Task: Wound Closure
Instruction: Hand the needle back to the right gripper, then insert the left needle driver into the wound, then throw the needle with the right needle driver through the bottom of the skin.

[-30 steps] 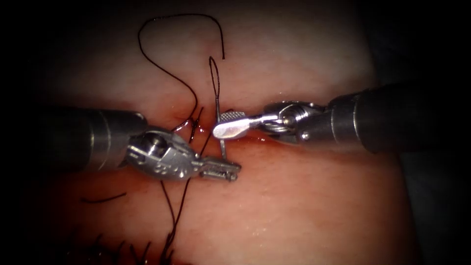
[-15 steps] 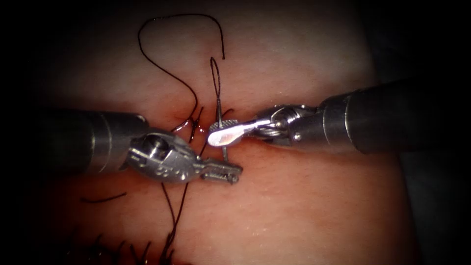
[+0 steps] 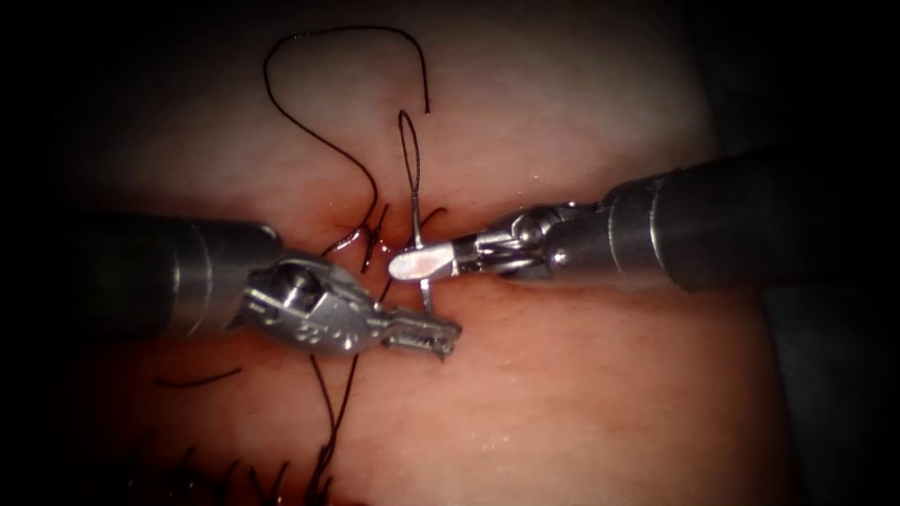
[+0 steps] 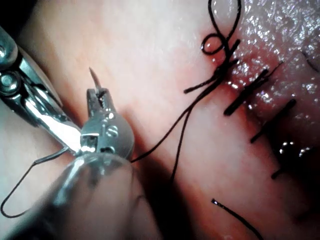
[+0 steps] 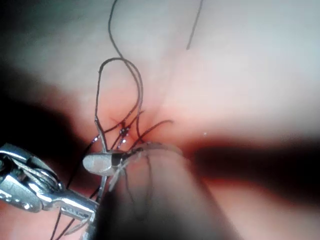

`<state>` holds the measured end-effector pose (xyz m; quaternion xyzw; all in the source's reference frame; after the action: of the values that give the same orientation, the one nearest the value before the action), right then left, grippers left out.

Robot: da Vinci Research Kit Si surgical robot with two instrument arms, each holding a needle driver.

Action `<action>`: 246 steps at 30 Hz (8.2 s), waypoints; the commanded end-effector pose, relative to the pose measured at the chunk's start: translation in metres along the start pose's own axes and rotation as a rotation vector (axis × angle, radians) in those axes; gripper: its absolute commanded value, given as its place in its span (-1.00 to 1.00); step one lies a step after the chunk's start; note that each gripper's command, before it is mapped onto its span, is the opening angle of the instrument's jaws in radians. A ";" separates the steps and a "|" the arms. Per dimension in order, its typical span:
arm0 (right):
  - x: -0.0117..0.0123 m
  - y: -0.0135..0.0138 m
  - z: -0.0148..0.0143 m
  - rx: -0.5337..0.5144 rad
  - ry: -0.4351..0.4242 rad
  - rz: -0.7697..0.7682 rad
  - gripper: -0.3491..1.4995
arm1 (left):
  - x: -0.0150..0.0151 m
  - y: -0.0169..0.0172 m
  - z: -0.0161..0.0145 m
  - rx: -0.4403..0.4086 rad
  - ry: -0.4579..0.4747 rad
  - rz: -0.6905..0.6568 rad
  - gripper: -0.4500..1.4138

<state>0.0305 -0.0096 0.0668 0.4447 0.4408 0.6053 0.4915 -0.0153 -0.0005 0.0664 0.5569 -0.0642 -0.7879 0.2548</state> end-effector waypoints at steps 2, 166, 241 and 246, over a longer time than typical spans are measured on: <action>0.0006 0.0012 0.0001 -0.021 0.026 0.001 -1.00 | -0.0004 -0.0002 0.0004 -0.002 0.015 -0.018 -0.62; 0.0000 0.0074 0.0017 -0.394 0.357 -1.040 -1.00 | -0.0045 0.0032 -0.0005 -0.021 -0.404 -0.859 -0.57; 0.0023 0.0073 0.0028 -0.020 0.233 -0.170 -1.00 | -0.0093 0.0077 0.0008 -0.082 -0.410 -0.826 -0.71; 0.0014 0.0071 0.0036 0.048 0.213 -0.053 -1.00 | -0.0092 0.0077 0.0008 -0.081 -0.411 -0.827 -0.73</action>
<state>0.0317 -0.0088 0.0741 0.3869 0.5134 0.6299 0.4359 -0.0107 -0.0028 0.0769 0.3576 0.1450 -0.9193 -0.0770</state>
